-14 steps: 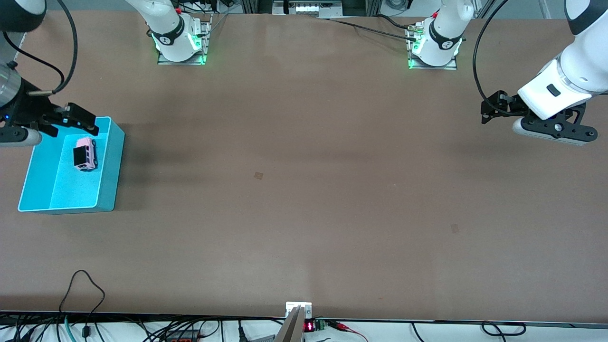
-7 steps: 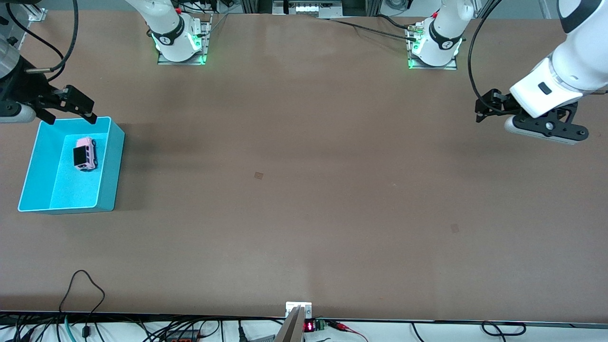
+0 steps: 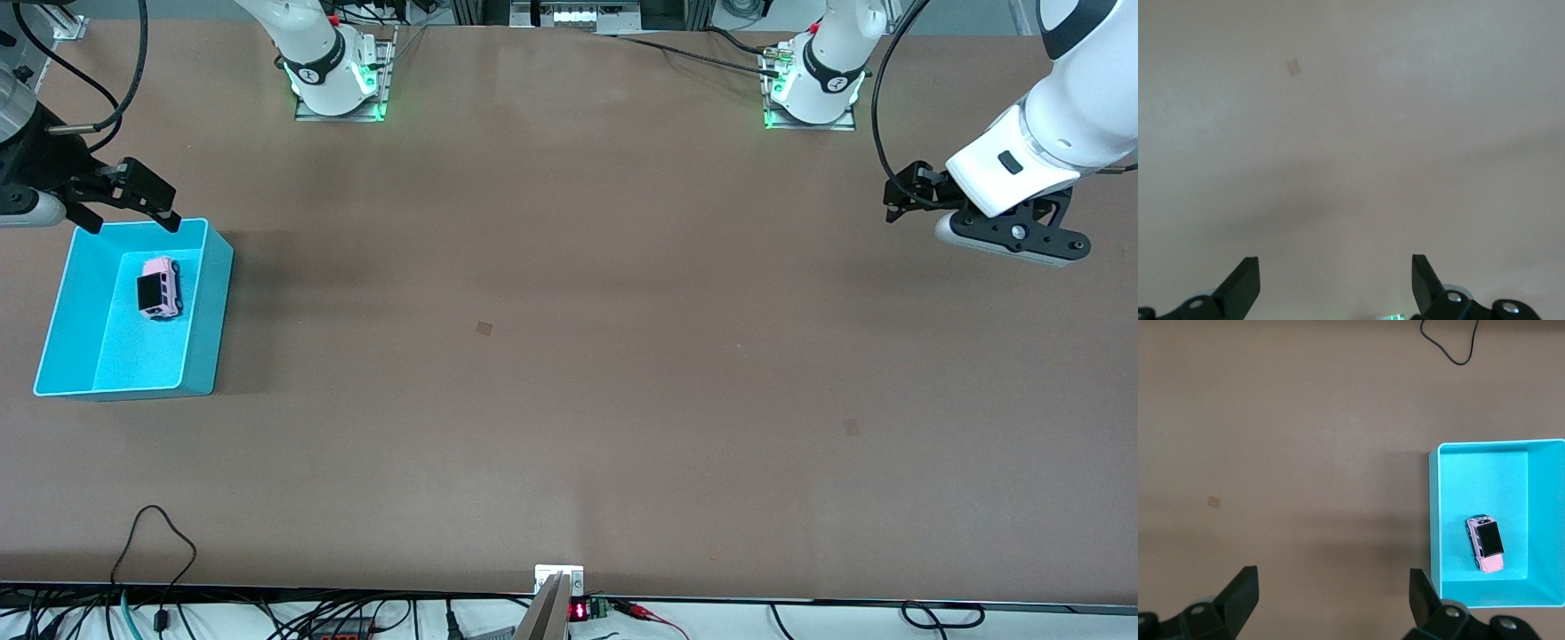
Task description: Wind and store pink jeep toy
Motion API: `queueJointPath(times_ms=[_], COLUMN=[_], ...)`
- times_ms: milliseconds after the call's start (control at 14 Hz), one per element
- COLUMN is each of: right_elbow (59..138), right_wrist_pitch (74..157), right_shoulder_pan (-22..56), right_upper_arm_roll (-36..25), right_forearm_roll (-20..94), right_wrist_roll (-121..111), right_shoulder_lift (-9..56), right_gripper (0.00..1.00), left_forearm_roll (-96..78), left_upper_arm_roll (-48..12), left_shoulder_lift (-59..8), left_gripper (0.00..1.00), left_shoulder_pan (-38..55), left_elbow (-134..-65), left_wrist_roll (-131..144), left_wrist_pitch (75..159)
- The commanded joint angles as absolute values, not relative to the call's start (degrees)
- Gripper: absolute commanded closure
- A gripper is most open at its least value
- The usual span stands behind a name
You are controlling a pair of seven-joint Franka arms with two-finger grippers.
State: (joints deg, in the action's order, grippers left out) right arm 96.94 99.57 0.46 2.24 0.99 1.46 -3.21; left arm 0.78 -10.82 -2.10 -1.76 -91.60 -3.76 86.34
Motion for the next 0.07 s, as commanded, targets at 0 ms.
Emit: queueJointPath(times_ms=[0], right_elbow=[97.21], right_wrist_pitch=[99.84], right_shoulder_pan=[0.35], right_upper_arm_roll=[2.29], right_forearm_roll=[1.23], right_wrist_roll=[0.62], right_shoulder_lift=[-3.69], right_gripper=[0.0], left_forearm_roll=[1.41], left_upper_arm_roll=[-11.08], left_shoulder_lift=[-1.67], left_gripper=[0.0], left_shoulder_pan=[-2.02], left_elbow=[-90.53], left_wrist_roll=[-3.52], left_wrist_pitch=[84.46])
